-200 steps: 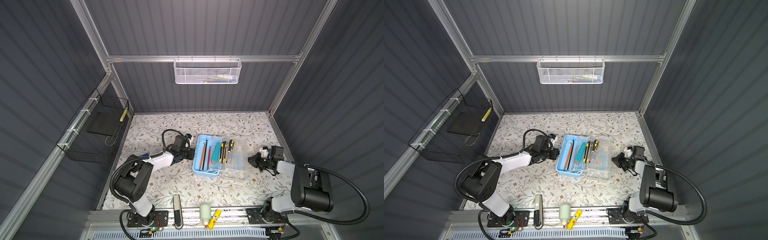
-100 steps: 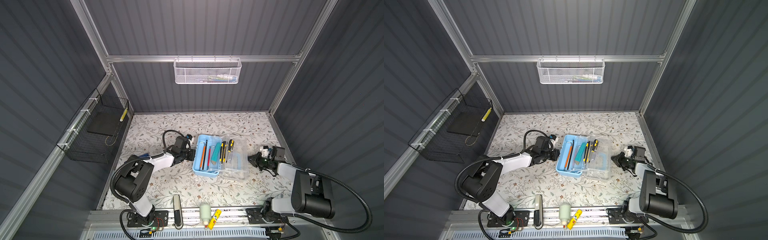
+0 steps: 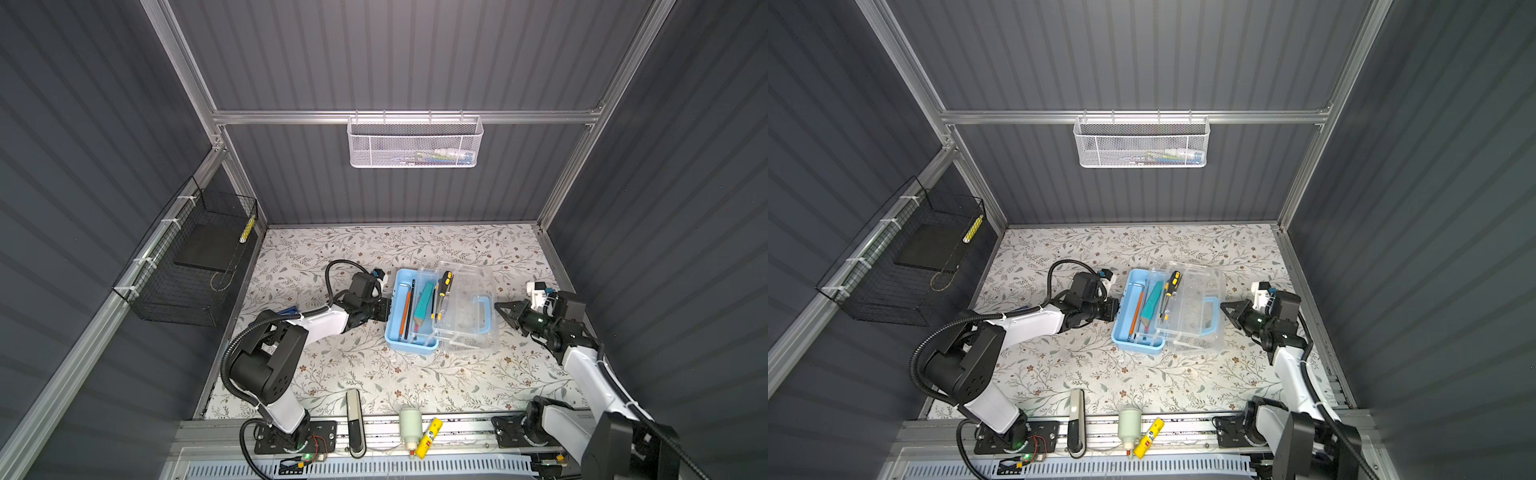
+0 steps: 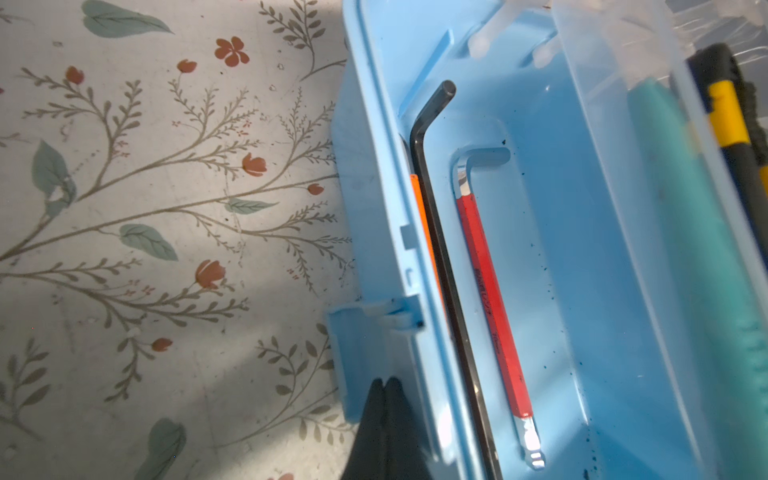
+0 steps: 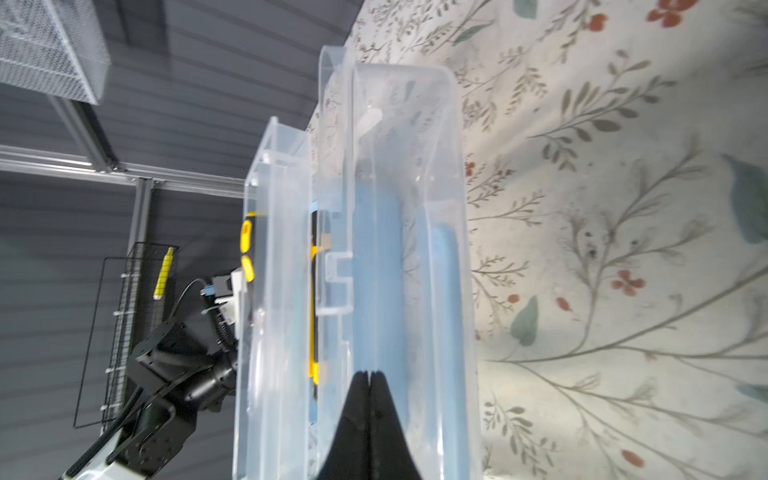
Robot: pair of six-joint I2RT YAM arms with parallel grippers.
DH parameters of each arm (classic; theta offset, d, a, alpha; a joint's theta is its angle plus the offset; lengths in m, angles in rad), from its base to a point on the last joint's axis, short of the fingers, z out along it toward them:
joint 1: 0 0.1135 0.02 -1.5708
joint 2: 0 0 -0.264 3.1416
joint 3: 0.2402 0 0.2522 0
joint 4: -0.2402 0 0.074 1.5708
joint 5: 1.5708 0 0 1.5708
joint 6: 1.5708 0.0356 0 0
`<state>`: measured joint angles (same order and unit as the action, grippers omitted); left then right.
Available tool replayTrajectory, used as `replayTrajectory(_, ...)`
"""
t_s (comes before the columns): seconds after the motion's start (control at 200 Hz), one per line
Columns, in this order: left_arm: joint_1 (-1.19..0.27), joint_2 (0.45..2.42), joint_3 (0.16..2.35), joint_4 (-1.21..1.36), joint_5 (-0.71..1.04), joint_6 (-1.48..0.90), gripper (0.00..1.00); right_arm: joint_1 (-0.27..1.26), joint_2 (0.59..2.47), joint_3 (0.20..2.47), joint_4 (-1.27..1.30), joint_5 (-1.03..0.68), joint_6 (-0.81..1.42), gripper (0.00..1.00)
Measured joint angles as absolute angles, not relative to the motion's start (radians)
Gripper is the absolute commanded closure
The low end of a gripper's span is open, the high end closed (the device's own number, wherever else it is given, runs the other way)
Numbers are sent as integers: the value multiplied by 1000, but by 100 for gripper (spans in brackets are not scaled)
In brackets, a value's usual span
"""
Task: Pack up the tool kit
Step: 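Fold the clear lid over the box with the right gripper while the left steadies it, then move the left gripper down to the blue latch on the box front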
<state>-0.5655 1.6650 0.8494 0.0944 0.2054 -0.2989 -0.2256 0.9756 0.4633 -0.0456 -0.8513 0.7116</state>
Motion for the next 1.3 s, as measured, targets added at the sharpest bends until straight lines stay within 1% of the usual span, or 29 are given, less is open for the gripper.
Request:
replayTrajectory(0.155, -571, 1665, 849, 99, 211, -299, 100, -192, 891, 469, -82, -854, 748, 100)
replayTrajectory(0.225, -571, 1665, 849, 99, 212, -300, 100, -153, 872, 491, -111, -830, 754, 100)
replayTrajectory(0.355, -571, 1665, 849, 104, 215, -304, 100, -9, 849, 577, -156, -735, 755, 100)
replayTrajectory(0.47, -581, 1665, 834, 133, 234, -318, 100, 119, 876, 640, -158, -683, 756, 100)
replayTrajectory(0.681, -589, 1626, 767, 189, 242, -355, 100, 304, 1013, 762, -147, -581, 748, 100)
replayTrajectory(0.866, -595, 1599, 734, 216, 239, -388, 100, 431, 1165, 897, -162, -497, 698, 100)
replayTrajectory(0.956, -602, 1588, 722, 223, 236, -404, 100, 498, 1255, 993, -205, -443, 650, 98)
replayTrajectory(1.021, -611, 1564, 704, 222, 233, -412, 100, 536, 1316, 1053, -233, -414, 620, 94)
replayTrajectory(1.151, -620, 1514, 683, 205, 209, -415, 100, 568, 1400, 1131, -254, -396, 589, 91)
replayTrajectory(1.301, -620, 1479, 677, 166, 151, -413, 100, 575, 1457, 1222, -264, -390, 564, 80)
